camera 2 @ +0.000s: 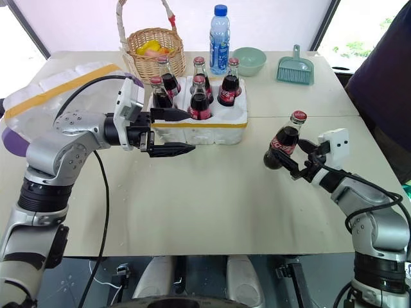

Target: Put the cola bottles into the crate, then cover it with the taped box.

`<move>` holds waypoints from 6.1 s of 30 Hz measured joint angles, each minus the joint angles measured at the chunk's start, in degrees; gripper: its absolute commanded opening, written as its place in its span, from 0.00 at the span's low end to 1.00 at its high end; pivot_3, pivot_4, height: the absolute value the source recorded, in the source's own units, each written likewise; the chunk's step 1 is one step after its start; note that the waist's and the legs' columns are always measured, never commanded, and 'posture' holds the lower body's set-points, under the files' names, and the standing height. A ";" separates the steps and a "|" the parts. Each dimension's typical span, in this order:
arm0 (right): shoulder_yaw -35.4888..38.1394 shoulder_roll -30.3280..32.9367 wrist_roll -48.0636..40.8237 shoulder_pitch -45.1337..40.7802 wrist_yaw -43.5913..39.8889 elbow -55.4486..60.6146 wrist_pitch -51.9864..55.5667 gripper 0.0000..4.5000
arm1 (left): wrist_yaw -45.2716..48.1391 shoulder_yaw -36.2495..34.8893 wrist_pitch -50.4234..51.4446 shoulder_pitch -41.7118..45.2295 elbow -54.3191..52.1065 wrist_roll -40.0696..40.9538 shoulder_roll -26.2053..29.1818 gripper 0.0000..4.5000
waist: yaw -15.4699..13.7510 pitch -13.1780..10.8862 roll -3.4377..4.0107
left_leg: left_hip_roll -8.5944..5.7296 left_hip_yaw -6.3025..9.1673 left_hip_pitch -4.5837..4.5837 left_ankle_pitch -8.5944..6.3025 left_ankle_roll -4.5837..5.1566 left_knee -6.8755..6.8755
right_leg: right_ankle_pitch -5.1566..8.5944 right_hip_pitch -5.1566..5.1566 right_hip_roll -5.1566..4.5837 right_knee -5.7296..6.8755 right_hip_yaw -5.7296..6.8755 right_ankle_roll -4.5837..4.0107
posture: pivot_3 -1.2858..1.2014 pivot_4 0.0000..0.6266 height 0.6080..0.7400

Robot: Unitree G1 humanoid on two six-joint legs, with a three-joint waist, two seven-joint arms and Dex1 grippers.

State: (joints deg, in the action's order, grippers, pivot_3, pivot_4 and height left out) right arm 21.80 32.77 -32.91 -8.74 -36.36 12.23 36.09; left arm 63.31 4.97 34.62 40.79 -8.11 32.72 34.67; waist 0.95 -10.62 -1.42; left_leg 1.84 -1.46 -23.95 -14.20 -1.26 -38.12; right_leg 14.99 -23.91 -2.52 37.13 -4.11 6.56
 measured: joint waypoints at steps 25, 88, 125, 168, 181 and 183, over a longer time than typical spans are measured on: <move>-4.64 4.99 -10.26 -32.59 -1.16 -2.63 6.86 0.58 | -2.13 -0.46 -0.35 0.03 0.77 -0.41 0.09 1.00 | 0.25 -0.17 0.27 | 0.03 -0.01 -0.35 0.00 0.00 0.04 | -0.01 -0.48 0.05 0.09 -0.03 0.00 | 0.52 0.24 1.00; -15.28 23.54 -5.98 -50.78 -36.46 -14.23 13.19 0.99 | 18.62 3.58 -44.37 16.55 73.44 -45.40 43.31 1.00 | 0.33 -0.36 0.23 | 0.18 -0.57 -0.58 -0.01 0.01 0.04 | 0.14 -1.06 -0.08 0.46 -0.06 -0.26 | 0.52 0.24 1.00; -13.23 30.27 -10.64 -45.53 -35.14 -6.22 16.15 1.00 | 18.28 2.95 -39.94 23.88 83.47 -49.82 32.14 0.08 | -0.27 -0.35 0.19 | 0.15 -0.53 -0.63 -0.01 0.03 -0.12 | 0.16 -1.19 -0.13 0.85 -0.07 -0.27 | 0.52 0.24 1.00; 0.63 29.15 -21.00 -29.02 -16.98 3.26 20.48 1.00 | -47.32 7.80 -46.93 4.47 17.85 -78.93 12.17 0.08 | -0.16 -0.32 0.10 | 0.07 -0.36 -0.43 0.00 0.02 -0.14 | 0.14 -0.89 -0.09 0.83 -0.14 -0.23 | 0.52 0.24 1.00; 0.49 30.15 -19.22 -24.21 -19.10 3.58 17.84 1.00 | -54.04 7.03 -55.86 -5.63 15.81 -80.13 17.90 0.75 | 0.00 -0.30 0.09 | 0.10 -0.33 -0.41 0.00 0.02 -0.13 | 0.14 -0.89 -0.09 0.85 -0.12 -0.23 | 0.52 0.24 1.00; 0.65 30.14 -19.19 -22.75 -19.11 3.75 17.59 1.00 | -54.90 4.95 -57.75 -8.24 15.51 -78.71 20.27 0.75 | 0.04 -0.30 0.09 | 0.11 -0.35 -0.40 0.00 0.02 -0.13 | 0.14 -0.89 -0.11 0.85 -0.13 -0.23 | 0.52 0.24 1.00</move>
State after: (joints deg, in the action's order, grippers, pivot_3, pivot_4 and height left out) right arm 22.45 62.91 -52.10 -31.49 -55.48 15.98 53.69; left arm 8.41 9.92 -23.13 32.55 7.40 -45.98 54.94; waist 0.99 -10.92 -1.34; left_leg 1.95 -1.81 -24.35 -14.20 -1.24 -38.24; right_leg 15.13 -24.80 -2.63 37.98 -4.24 6.33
